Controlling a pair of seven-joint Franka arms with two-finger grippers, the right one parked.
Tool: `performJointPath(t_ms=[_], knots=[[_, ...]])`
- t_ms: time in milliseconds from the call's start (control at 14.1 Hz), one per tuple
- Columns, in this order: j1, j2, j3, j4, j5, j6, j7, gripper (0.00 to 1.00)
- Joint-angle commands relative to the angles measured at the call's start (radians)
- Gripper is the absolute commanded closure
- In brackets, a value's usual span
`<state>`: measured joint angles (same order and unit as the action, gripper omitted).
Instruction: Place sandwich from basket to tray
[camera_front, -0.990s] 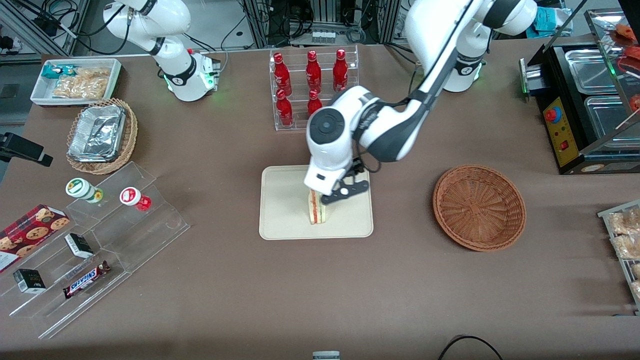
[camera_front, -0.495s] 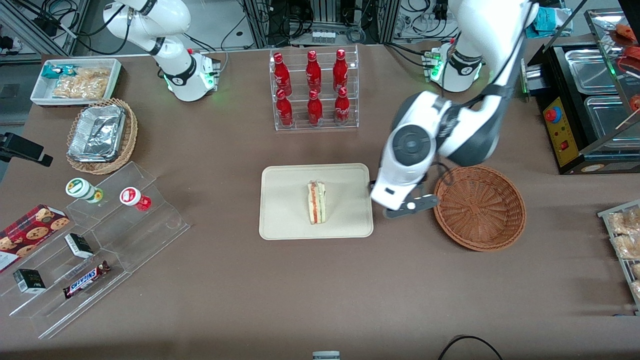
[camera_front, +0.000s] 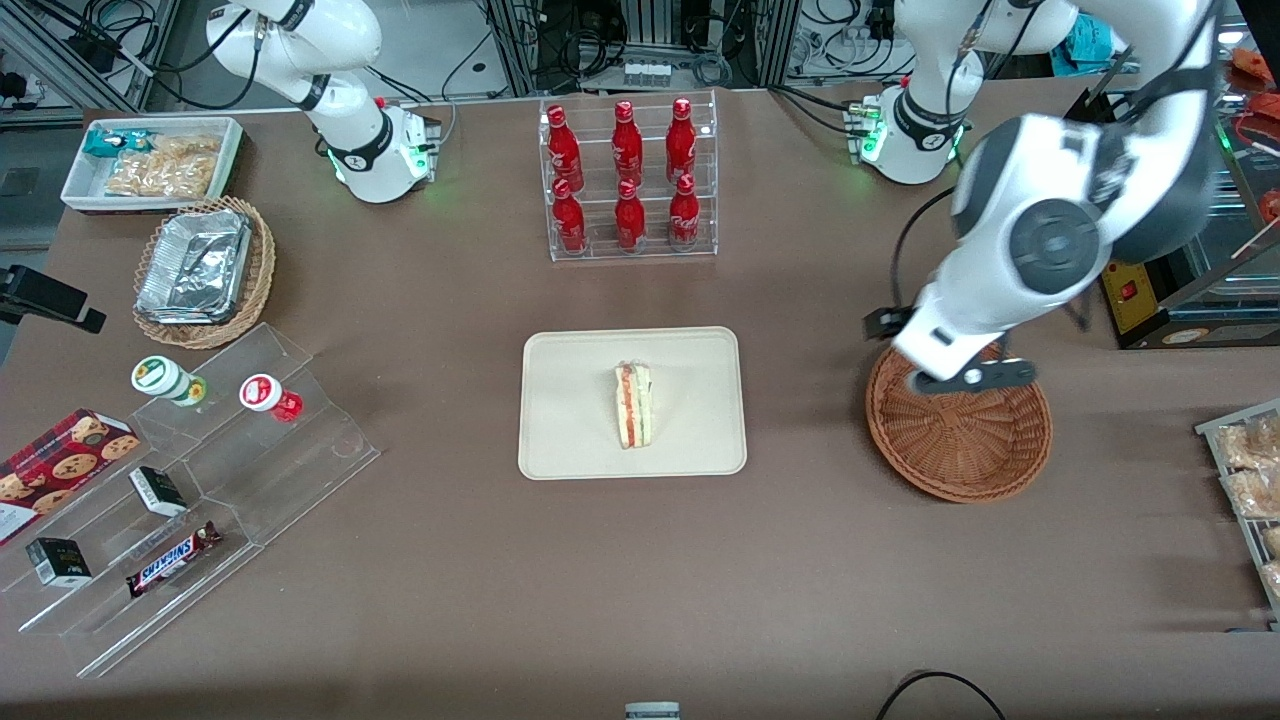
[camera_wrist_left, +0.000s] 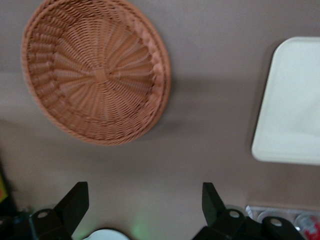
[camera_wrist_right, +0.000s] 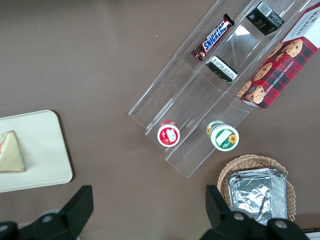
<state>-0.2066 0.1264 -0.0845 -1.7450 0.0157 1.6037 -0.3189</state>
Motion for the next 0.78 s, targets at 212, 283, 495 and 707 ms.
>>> performJointPath(t_ms=[212, 283, 495, 707], knots=[[0.203, -0.146, -0.017, 0.005, -0.013, -0.093, 0.292, 0.00], [0.214, -0.149, -0.015, 0.034, -0.010, -0.094, 0.320, 0.00], [0.234, -0.149, -0.008, 0.106, 0.003, -0.091, 0.331, 0.00], [0.240, -0.154, 0.020, 0.124, 0.003, -0.087, 0.330, 0.00]])
